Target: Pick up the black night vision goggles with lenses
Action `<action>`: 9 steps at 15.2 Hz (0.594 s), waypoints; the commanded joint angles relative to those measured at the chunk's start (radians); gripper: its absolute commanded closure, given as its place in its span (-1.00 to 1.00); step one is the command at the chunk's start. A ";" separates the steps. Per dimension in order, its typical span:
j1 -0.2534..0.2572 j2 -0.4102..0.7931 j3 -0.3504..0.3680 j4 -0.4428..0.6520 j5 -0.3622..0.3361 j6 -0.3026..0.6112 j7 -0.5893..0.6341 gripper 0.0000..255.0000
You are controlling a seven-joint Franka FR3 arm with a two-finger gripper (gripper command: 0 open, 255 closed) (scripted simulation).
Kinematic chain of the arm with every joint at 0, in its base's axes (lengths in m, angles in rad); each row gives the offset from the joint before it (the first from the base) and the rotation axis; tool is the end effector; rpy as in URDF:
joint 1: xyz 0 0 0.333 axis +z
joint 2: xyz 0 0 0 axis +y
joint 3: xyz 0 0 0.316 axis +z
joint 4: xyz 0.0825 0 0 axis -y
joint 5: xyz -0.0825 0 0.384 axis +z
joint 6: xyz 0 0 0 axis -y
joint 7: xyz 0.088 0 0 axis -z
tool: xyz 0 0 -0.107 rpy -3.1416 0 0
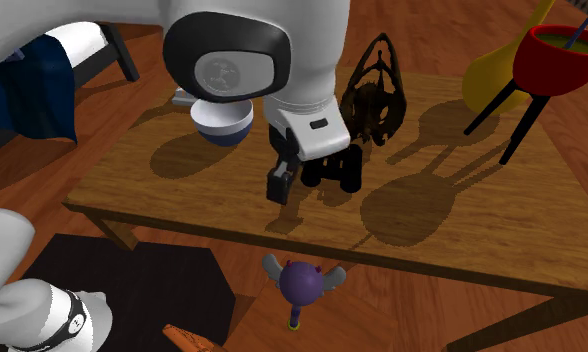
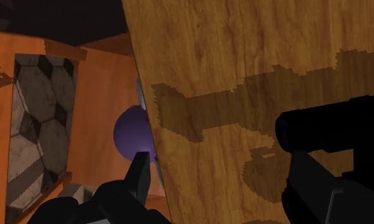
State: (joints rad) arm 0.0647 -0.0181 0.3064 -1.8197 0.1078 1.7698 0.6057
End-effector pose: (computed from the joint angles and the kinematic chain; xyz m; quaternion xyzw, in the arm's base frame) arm 0.5128 0.2108 0.5331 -0.9903 0.1284 0.0378 0.0364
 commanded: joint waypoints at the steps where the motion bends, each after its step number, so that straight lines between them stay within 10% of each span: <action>1: 0.012 0.083 0.014 0.105 -0.033 -0.014 0.071 -1.00; 9: 0.092 0.389 0.015 0.490 -0.157 -0.077 0.266 -1.00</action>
State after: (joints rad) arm 0.1473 0.3473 0.3224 -1.3518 -0.0399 1.6898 0.8552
